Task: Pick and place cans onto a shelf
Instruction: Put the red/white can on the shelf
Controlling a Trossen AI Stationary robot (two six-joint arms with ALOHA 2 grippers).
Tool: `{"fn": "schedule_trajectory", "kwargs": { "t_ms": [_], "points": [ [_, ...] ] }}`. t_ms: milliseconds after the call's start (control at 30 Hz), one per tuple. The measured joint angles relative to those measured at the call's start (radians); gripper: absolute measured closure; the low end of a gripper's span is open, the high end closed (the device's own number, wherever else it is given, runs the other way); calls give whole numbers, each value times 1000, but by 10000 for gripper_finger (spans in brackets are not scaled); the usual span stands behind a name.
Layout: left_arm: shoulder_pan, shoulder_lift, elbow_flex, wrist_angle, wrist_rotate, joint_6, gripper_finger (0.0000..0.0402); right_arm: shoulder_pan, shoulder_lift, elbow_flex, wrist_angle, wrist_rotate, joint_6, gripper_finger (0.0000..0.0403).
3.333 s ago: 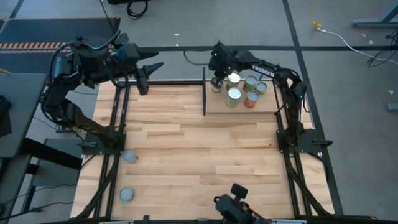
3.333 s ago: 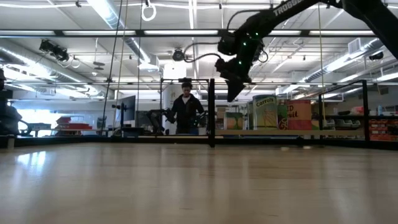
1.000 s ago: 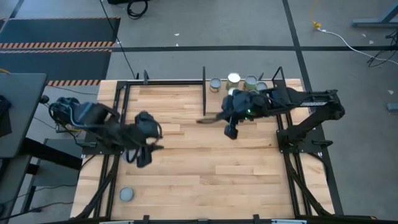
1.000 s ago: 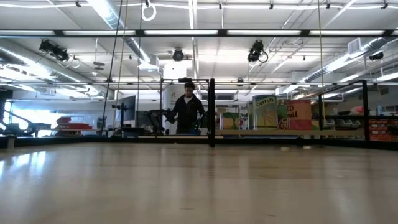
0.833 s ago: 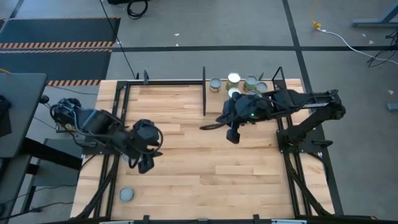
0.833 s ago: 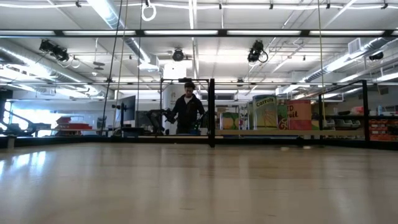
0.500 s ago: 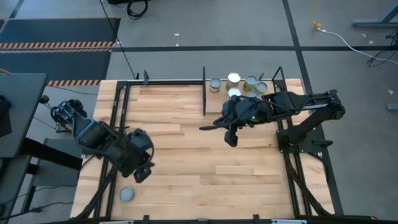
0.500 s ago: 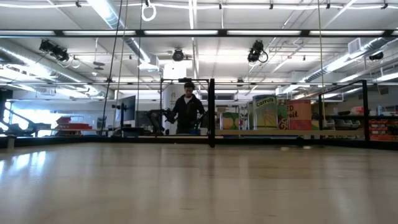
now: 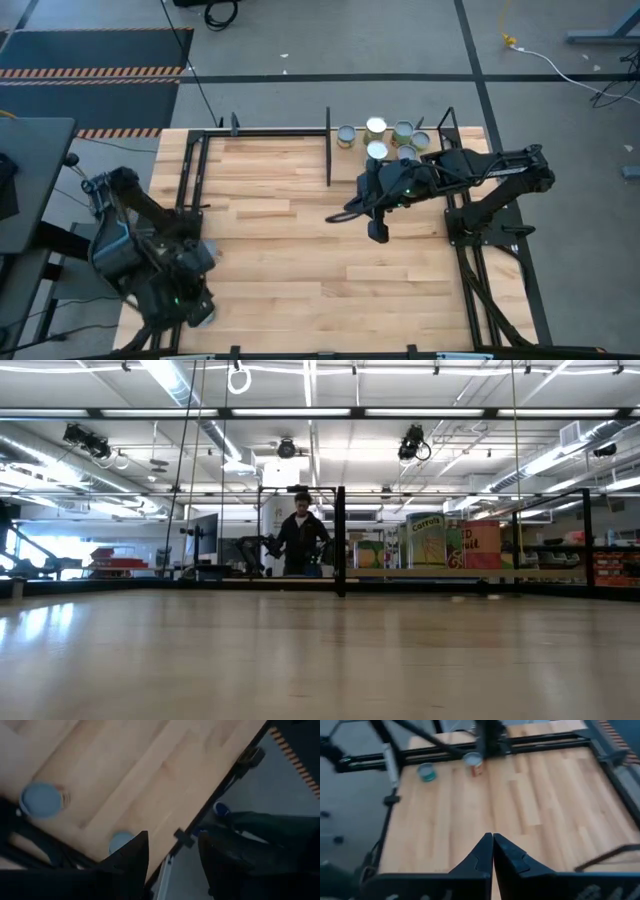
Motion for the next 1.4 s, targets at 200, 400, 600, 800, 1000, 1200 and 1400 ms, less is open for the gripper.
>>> {"fn": "schedule_trajectory", "kwargs": {
  "t_ms": [200, 400, 600, 800, 1000, 1200, 1400],
  "points": [
    [-49, 81, 0, -7, 92, -77, 225, 20, 0, 0, 20, -38, -36, 387],
    [-11, 154, 0, -9, 177, -20, 237, 28, 0, 0, 50, -39, -113, 385],
    [7, 117, -25, -1, -21, 167, 305, 22, 0, 0, 151, -34, -129, 384],
    [50, -63, -346, -3, 164, 143, 372, 23, 0, 0, 162, -35, -17, 384],
    [145, -224, -667, 48, 313, 239, 396, 33, 0, 0, 179, -81, 188, 384],
    [314, -286, -915, 93, 437, 439, 351, 32, 0, 0, 224, -107, 242, 386],
    [454, -281, -1040, 316, 441, 607, 311, 28, 0, 0, 222, -133, 219, 387]
  ]
}}
